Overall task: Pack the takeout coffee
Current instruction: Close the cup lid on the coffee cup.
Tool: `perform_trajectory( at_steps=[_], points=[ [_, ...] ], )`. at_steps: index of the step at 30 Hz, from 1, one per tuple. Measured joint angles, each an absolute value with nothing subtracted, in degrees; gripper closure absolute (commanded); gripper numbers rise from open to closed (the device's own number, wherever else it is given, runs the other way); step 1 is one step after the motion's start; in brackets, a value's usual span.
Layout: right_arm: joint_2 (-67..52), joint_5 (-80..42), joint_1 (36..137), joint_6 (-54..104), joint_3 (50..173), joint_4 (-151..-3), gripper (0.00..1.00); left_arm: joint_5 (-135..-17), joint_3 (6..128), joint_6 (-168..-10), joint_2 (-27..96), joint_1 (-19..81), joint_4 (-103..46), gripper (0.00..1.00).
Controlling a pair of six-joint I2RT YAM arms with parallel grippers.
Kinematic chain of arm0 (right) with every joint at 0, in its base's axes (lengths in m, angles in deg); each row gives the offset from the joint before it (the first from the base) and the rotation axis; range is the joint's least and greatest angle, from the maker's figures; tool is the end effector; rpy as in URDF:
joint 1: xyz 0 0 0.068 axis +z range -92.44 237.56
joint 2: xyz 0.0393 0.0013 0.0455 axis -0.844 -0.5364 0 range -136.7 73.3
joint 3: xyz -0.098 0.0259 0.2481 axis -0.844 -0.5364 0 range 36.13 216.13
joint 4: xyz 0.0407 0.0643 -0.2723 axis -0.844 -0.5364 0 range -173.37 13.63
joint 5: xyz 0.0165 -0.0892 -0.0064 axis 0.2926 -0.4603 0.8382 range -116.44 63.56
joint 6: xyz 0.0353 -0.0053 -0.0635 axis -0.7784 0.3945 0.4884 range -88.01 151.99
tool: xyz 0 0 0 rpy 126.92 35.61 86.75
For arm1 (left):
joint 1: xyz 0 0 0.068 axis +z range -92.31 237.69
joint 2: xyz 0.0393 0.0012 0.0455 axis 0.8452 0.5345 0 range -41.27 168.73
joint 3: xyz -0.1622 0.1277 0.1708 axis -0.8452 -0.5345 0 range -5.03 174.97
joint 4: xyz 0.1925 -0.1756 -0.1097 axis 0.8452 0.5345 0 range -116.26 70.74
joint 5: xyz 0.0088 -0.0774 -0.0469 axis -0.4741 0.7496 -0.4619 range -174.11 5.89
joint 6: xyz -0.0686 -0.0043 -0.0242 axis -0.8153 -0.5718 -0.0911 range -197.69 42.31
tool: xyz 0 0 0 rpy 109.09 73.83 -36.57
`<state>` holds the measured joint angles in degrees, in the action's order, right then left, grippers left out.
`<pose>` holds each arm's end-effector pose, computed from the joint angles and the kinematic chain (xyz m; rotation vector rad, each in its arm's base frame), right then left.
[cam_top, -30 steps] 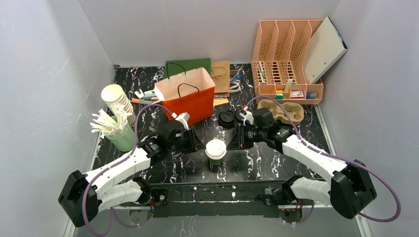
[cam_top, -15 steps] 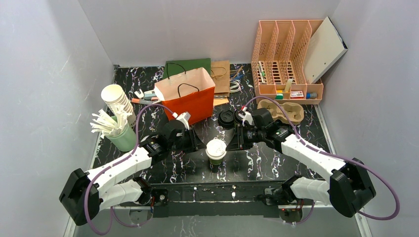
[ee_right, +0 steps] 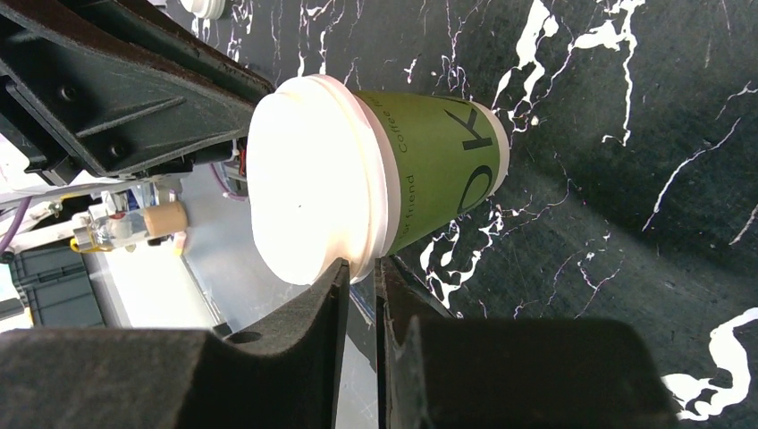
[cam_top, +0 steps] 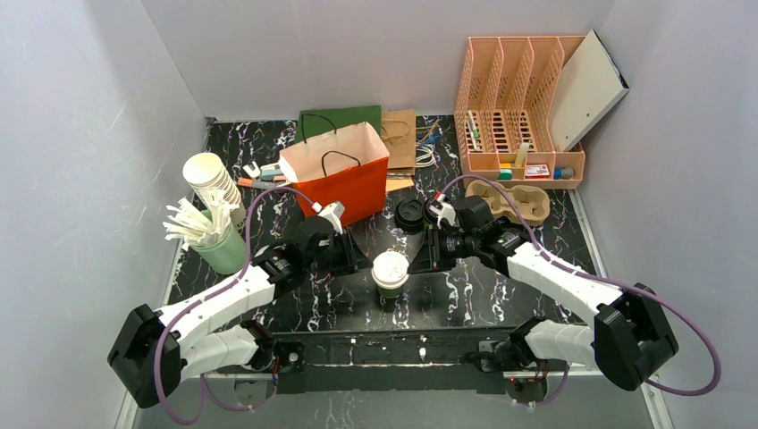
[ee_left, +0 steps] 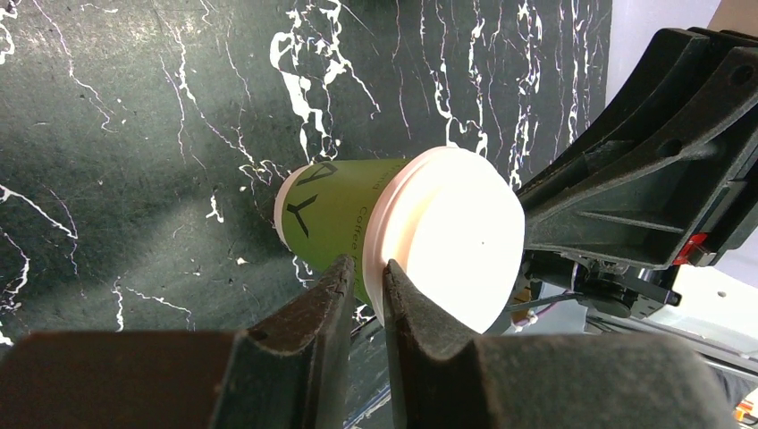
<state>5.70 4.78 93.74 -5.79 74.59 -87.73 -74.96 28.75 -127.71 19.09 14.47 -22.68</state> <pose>0.2075 0.1906 0.1934 -0.2847 2.4822 1.2404 0.1929 -0.1946 0.2054 -0.0308 2.3054 -1.0901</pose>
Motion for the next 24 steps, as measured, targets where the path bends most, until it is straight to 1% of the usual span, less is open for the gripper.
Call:
perform_trajectory(
  at_steps=[9,13,18,24],
  points=[
    [5.42,5.15,93.74,-5.79,74.59,-87.55,0.76,-75.94,29.25,-126.55,20.19,14.47,-23.40,0.84],
    [5.44,5.26,93.74,-5.77,74.59,-87.47,0.74,-76.44,29.82,-125.85,20.53,14.47,-22.94,0.82],
    [5.90,4.83,94.07,-5.66,74.59,-87.57,0.73,-78.00,34.45,-123.34,24.21,14.47,-19.77,0.81],
    [6.73,3.49,94.25,-5.55,74.59,-88.21,0.73,-80.07,39.79,-119.73,27.86,14.44,-15.01,0.75]
  ],
)
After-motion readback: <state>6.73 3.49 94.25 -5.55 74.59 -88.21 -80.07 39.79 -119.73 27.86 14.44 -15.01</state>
